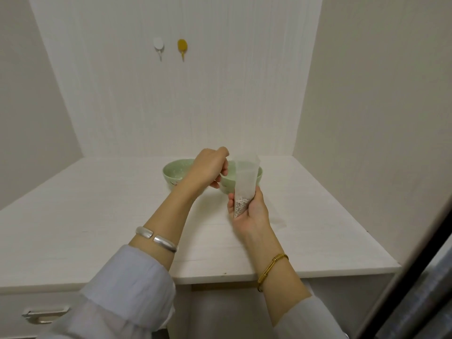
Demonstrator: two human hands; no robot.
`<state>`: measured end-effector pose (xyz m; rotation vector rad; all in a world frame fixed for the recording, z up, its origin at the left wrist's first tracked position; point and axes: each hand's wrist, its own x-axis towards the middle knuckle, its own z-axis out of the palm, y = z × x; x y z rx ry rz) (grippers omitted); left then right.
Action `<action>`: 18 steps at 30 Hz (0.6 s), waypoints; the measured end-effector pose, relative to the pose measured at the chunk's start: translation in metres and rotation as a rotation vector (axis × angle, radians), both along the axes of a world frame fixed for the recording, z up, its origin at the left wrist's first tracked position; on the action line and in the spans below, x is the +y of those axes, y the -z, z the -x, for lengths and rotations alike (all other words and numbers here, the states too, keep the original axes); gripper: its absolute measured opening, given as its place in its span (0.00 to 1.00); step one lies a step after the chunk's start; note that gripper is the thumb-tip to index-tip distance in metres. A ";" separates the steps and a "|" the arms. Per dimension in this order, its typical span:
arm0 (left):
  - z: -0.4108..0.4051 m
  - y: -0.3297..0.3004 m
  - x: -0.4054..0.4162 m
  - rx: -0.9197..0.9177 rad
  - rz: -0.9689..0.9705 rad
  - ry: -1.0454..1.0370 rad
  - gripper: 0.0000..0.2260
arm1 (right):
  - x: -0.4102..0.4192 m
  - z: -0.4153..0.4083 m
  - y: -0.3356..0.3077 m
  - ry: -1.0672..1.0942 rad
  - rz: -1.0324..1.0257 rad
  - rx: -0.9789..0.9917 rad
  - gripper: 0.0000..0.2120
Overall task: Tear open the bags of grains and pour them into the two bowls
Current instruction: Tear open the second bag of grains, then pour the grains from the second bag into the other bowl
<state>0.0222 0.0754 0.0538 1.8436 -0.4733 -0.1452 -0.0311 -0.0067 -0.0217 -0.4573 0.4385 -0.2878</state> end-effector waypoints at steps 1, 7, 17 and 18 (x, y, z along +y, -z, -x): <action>-0.003 0.006 -0.002 0.055 0.027 -0.023 0.14 | -0.001 0.000 0.001 0.006 -0.001 -0.003 0.13; -0.014 0.041 -0.026 0.279 -0.014 -0.066 0.07 | -0.003 0.002 -0.002 0.013 0.008 -0.029 0.13; -0.034 0.070 -0.055 0.523 0.232 -0.164 0.22 | -0.013 0.004 -0.005 0.042 -0.007 -0.051 0.12; -0.035 0.070 -0.056 0.551 0.304 -0.154 0.23 | -0.014 0.004 -0.006 0.049 -0.002 -0.057 0.12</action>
